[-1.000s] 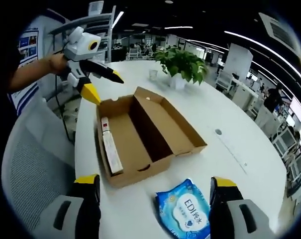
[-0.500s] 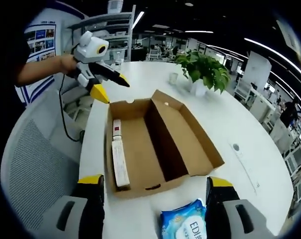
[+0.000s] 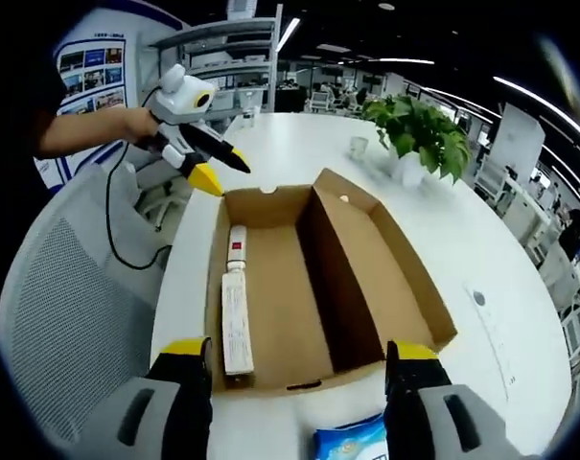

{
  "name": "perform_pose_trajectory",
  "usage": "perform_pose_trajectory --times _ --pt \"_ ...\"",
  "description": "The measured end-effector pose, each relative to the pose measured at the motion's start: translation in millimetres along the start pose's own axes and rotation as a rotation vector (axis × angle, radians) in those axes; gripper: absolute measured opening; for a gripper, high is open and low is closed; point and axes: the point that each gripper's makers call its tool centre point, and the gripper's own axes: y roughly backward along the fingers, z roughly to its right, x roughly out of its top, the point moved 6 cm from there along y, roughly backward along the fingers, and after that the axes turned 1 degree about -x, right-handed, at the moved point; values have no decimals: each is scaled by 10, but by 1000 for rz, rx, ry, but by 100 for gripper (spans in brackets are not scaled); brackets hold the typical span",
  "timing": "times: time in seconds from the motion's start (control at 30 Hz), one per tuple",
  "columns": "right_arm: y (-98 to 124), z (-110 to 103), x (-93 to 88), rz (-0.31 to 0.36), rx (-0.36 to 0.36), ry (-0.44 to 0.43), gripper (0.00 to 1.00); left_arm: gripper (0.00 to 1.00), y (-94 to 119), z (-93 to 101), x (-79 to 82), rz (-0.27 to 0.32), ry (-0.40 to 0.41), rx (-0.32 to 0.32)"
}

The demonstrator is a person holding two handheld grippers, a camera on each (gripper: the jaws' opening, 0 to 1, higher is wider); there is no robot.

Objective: Operate the shoe box by opening the lid, removing the specified soft item, and placing it in the target area until the item is outside and the box remains undamaged.

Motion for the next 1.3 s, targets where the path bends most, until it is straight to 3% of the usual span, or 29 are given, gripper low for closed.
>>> perform_pose_trajectory --times 0.3,0.5,0.6,0.73,1.07,1.3 --pt "-185 -42 48 -32 55 26 63 56 17 -107 -176 -14 62 40" --pt "-339 -98 50 -65 99 60 58 38 13 -118 -257 -43 88 65" --pt "-394 -142 54 -79 124 81 54 34 17 -118 -275 -41 91 80" --pt "-477 -165 57 -91 145 92 53 21 32 -136 -283 -36 93 103" --pt "-689 -254 36 -135 220 88 52 3 45 -235 -355 -43 143 155" --pt "-798 -289 20 -151 230 91 48 4 49 -254 -365 -36 175 143"
